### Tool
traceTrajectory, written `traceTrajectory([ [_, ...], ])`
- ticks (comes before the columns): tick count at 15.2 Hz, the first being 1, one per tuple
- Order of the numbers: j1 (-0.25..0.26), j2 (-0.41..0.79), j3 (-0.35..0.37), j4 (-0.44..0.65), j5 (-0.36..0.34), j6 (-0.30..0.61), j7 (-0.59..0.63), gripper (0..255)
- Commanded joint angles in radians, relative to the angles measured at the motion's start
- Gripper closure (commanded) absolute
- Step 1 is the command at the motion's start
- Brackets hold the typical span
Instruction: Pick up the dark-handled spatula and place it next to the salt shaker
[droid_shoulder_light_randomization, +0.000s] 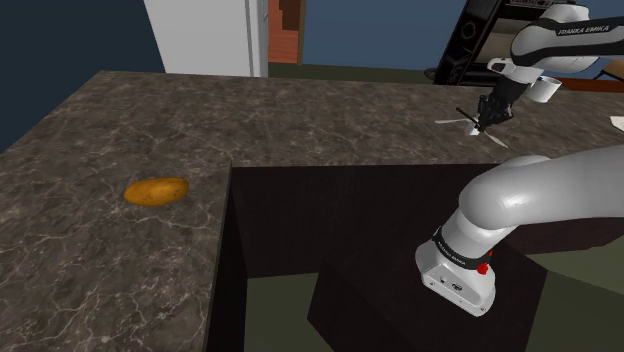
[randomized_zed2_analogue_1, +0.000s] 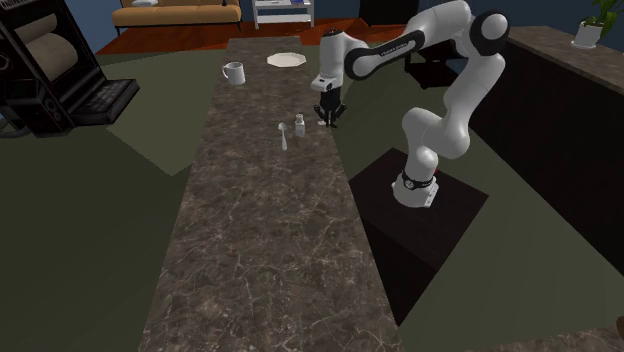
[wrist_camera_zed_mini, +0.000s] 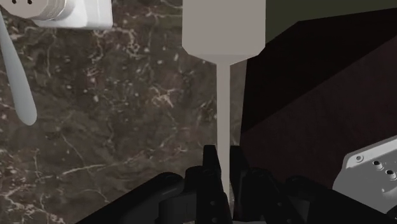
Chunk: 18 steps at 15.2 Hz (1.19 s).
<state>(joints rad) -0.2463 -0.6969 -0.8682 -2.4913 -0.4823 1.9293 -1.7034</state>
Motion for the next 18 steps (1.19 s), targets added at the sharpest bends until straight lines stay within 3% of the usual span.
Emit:
traceTrajectory([
  [1, 0.002, 0.009, -0.016, -0.017, -0.008, 0.028, -0.001, 255],
  [14, 0.042, 0.106, -0.146, -0.117, -0.049, 0.234, -0.011, 255],
  [18, 0.042, 0.106, -0.146, -0.117, -0.049, 0.234, -0.011, 255],
])
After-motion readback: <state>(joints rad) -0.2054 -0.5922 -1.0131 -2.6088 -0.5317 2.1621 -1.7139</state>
